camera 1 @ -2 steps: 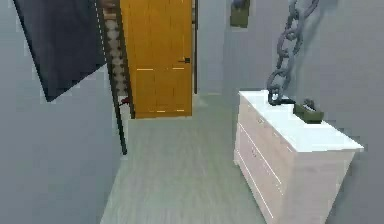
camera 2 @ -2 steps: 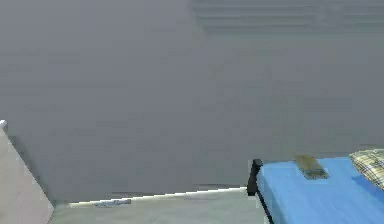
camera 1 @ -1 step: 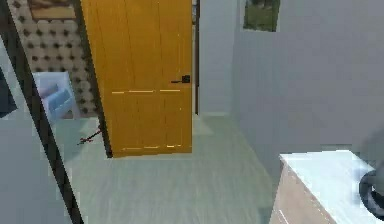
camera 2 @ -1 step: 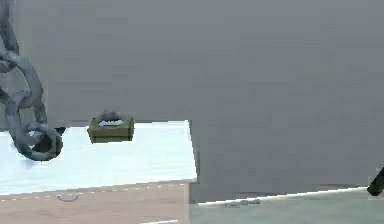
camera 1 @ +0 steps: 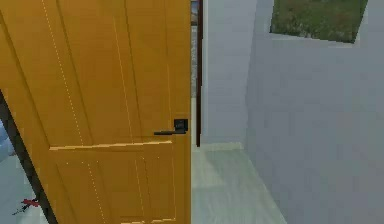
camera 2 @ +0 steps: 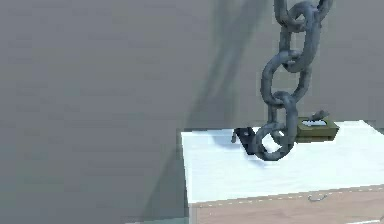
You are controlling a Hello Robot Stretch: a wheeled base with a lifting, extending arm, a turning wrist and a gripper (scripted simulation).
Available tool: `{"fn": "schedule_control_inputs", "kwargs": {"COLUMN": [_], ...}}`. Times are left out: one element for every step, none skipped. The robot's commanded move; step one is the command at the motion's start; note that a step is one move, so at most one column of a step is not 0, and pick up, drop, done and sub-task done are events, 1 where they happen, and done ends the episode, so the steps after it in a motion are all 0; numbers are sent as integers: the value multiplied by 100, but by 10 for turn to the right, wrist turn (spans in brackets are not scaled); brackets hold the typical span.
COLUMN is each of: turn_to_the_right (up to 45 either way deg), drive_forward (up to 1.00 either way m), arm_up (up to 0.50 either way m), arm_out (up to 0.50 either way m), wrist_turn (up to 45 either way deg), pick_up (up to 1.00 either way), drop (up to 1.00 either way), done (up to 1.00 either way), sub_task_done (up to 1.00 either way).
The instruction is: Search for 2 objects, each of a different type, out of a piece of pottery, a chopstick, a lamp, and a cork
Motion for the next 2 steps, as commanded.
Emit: {"fn": "schedule_control_inputs", "kwargs": {"turn_to_the_right": [210,0], "drive_forward": [0,90], "arm_up": [0,0], "arm_out": [0,0], "wrist_turn": [0,0], "pick_up": [0,0], "drop": [0,0], "done": [0,0], "sub_task_done": [0,0]}}
